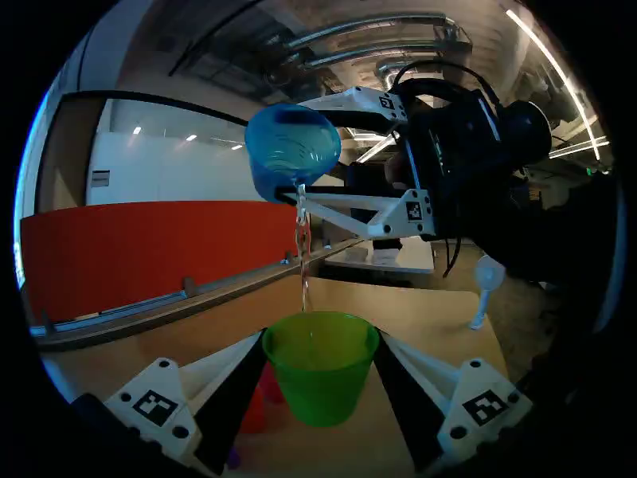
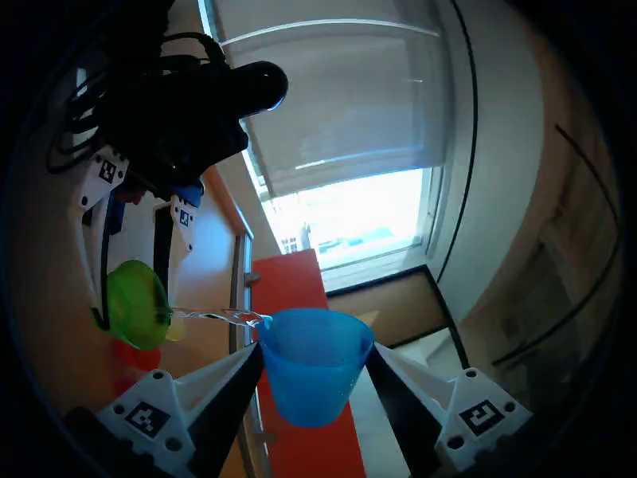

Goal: Pour water

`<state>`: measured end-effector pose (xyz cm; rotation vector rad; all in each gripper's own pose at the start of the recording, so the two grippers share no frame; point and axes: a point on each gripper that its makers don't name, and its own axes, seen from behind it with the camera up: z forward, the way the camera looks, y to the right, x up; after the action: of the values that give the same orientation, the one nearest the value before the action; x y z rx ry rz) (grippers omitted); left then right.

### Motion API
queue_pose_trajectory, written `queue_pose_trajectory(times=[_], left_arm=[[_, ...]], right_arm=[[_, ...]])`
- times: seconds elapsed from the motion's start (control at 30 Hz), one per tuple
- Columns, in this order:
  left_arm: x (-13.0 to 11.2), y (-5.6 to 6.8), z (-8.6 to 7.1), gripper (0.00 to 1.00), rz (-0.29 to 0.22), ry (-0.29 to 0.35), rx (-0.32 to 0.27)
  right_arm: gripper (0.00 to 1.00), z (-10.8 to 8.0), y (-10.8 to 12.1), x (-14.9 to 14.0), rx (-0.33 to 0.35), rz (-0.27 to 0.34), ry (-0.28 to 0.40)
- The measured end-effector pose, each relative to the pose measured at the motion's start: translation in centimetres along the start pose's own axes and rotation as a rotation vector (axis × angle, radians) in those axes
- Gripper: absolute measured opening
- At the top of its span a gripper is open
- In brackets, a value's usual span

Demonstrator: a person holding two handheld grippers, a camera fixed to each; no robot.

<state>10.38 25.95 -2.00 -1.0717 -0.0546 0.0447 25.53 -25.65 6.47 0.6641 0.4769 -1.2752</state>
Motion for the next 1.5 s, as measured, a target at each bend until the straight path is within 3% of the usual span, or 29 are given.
queue_pose_trajectory(times=[0.97,1.5], left_arm=[[-0.2,0.2,0.0,0.89,0.003,-0.003,0.0],[0.0,-0.1,-0.1,0.89,0.0,0.001,0.002]], right_arm=[[0.91,0.3,0.8,0.7,-0.014,-0.127,0.011],[0.9,0.9,1.1,1.0,-0.02,-0.238,0.007]])
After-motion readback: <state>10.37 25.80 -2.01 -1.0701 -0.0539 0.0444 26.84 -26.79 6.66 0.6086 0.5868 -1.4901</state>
